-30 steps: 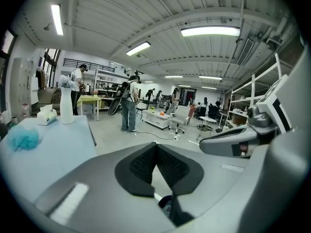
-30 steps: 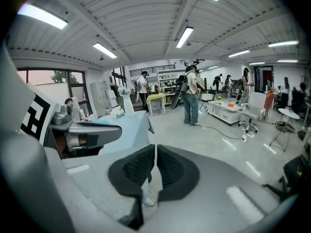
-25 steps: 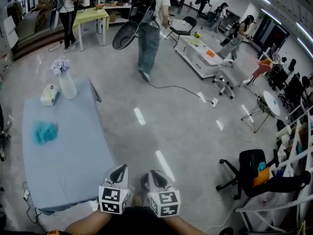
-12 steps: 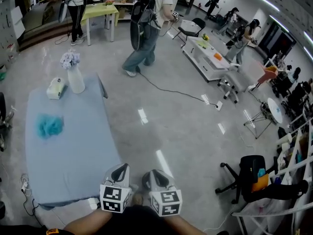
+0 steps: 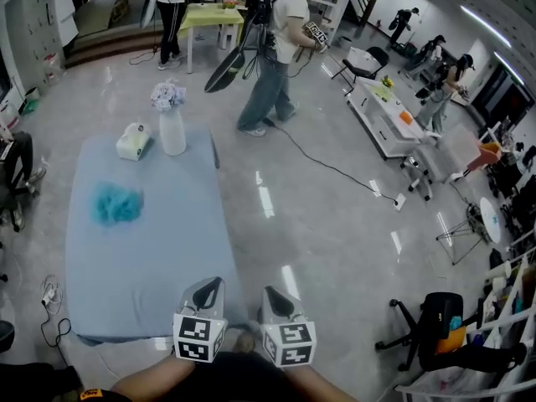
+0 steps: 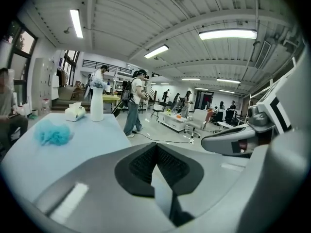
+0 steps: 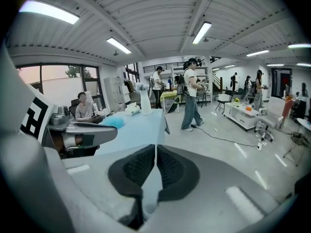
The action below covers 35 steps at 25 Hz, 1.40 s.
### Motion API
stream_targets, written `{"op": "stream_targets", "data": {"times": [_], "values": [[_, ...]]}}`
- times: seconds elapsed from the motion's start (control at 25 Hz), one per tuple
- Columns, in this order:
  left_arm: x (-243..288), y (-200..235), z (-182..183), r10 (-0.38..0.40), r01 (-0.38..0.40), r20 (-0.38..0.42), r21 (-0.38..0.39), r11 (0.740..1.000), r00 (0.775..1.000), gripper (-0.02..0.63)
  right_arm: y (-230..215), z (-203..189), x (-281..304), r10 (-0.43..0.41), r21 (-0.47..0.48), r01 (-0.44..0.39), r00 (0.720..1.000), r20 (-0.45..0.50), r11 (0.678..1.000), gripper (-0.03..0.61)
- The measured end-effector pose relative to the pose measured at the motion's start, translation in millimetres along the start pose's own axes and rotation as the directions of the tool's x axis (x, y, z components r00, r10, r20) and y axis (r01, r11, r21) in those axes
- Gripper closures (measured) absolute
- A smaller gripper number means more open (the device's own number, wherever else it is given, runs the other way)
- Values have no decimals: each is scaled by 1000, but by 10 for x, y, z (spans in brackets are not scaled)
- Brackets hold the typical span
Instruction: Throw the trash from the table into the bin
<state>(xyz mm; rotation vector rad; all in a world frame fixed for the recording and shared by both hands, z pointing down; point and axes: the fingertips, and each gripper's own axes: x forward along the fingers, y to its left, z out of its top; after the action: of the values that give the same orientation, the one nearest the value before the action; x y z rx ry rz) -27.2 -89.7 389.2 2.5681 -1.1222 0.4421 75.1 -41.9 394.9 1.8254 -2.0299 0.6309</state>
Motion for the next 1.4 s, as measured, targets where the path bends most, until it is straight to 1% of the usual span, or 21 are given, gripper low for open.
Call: {"op": "stream_targets", "data": {"times": [0.24, 0.52, 0.72, 0.96, 1.4], "values": [[-191, 565, 57, 80, -80, 14, -36, 996, 997, 606, 432, 228, 323, 61, -50, -62, 998, -3, 997, 565], [-434, 1184, 52, 164, -162, 29, -80, 984, 986, 606, 959, 437, 687, 132, -111, -133, 991, -14, 985, 565], [-623, 1629, 11, 215, -211, 29, -102, 972, 976, 606, 1369, 542, 959, 174, -146, -176, 984, -28, 974, 565], [-760, 2064, -45, 256, -251, 27, -120, 961, 966, 607, 1773, 653, 1278, 211, -183, -215, 977, -41, 959, 565], [-1052, 2796, -105, 352, -346, 18, -142, 928, 936, 607, 2447, 744, 1780, 280, -236, -294, 956, -91, 926, 565]]}}
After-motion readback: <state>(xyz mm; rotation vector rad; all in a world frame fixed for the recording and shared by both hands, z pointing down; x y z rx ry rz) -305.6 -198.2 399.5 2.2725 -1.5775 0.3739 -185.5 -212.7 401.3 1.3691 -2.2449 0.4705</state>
